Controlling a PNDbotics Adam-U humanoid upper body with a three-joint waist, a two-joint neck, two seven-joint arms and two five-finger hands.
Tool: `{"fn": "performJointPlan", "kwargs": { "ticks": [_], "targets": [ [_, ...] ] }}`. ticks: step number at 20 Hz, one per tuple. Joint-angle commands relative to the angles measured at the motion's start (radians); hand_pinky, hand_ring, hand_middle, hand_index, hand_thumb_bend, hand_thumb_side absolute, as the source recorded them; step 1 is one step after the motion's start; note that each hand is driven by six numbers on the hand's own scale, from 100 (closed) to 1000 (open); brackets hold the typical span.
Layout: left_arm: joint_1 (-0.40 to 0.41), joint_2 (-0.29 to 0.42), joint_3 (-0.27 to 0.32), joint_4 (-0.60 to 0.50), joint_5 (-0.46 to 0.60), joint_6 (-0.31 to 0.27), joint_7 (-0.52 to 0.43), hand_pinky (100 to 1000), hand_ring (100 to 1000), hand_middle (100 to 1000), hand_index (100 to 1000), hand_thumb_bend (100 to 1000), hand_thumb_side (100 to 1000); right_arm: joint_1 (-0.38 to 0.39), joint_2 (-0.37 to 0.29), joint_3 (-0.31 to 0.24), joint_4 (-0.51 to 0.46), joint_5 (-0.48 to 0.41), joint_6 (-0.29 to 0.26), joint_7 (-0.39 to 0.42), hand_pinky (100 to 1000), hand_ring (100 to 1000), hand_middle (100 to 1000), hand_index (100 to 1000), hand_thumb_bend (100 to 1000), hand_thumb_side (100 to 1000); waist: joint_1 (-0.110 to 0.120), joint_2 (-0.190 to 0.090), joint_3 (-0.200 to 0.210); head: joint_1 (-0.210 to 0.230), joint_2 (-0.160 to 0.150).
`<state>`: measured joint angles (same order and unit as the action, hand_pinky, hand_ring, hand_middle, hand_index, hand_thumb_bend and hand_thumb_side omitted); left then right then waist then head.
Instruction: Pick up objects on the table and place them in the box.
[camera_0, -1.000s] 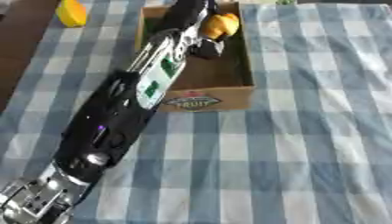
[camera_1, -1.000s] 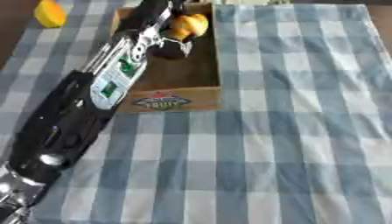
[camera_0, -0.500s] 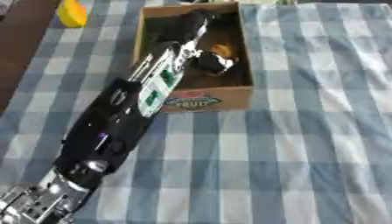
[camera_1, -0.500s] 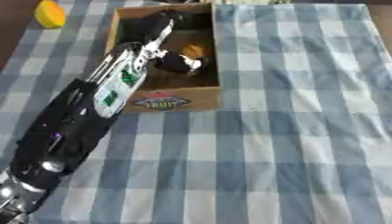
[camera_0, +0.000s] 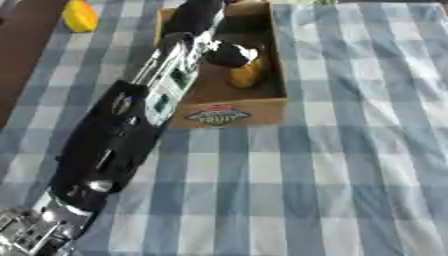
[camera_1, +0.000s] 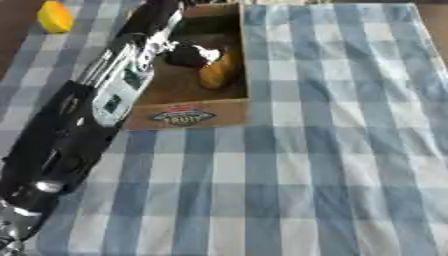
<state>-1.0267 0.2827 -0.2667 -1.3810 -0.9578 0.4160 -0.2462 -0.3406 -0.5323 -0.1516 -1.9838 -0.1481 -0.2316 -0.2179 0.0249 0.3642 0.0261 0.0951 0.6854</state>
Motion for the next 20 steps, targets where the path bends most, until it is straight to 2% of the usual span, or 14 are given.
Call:
{"fn": "performJointPlan", "kwargs": {
  "ticks": [1,4,7,9,12,15,20],
  "targets": [
    [-0.036,0.094,0.051,-0.062,0.031,0.029,0.005,902,883,815,912,435,421,0.002,-0.03,-0.017,-0.016,0.006,0.0,-0.009,806,857,647,818,130,450,0.004,-0.031,0.004,-0.019,0.006],
    [-0.039,0.168,0.105,-0.044,0.044,0.063,0.04,901,883,815,901,434,385,0.014,-0.038,-0.028,-0.016,0.015,0.002,-0.02,806,857,646,818,153,444,0.012,-0.031,0.014,-0.037,0.011],
    [-0.012,0.36,0.17,0.025,0.13,0.12,0.081,908,888,826,915,478,388,0.004,-0.039,-0.024,-0.016,0.018,0.002,-0.022,806,855,646,818,152,446,0.019,-0.021,-0.006,-0.015,0.004],
    [0.004,0.433,0.187,0.093,0.171,0.143,0.108,908,889,828,920,487,403,-0.001,-0.04,-0.023,-0.016,0.019,0.002,-0.022,806,855,645,818,151,447,0.021,-0.011,-0.014,0.0,-0.005],
    [0.004,0.482,0.215,0.191,0.204,0.159,0.15,905,888,826,921,507,408,-0.011,-0.045,-0.021,-0.016,0.021,0.0,-0.02,806,855,644,817,149,449,0.024,0.009,-0.032,0.023,-0.023],
    [-0.01,0.499,0.246,0.267,0.246,0.161,0.195,900,886,821,911,509,432,-0.022,-0.05,-0.02,-0.016,0.024,-0.003,-0.019,807,855,643,818,147,453,0.029,0.031,-0.057,0.046,-0.045],
    [-0.029,0.505,0.265,0.333,0.344,0.119,0.238,910,898,828,915,584,494,-0.032,-0.054,-0.019,-0.016,0.029,-0.004,-0.016,807,857,641,817,143,459,0.043,0.064,-0.1,0.038,-0.103]
  ]
}}
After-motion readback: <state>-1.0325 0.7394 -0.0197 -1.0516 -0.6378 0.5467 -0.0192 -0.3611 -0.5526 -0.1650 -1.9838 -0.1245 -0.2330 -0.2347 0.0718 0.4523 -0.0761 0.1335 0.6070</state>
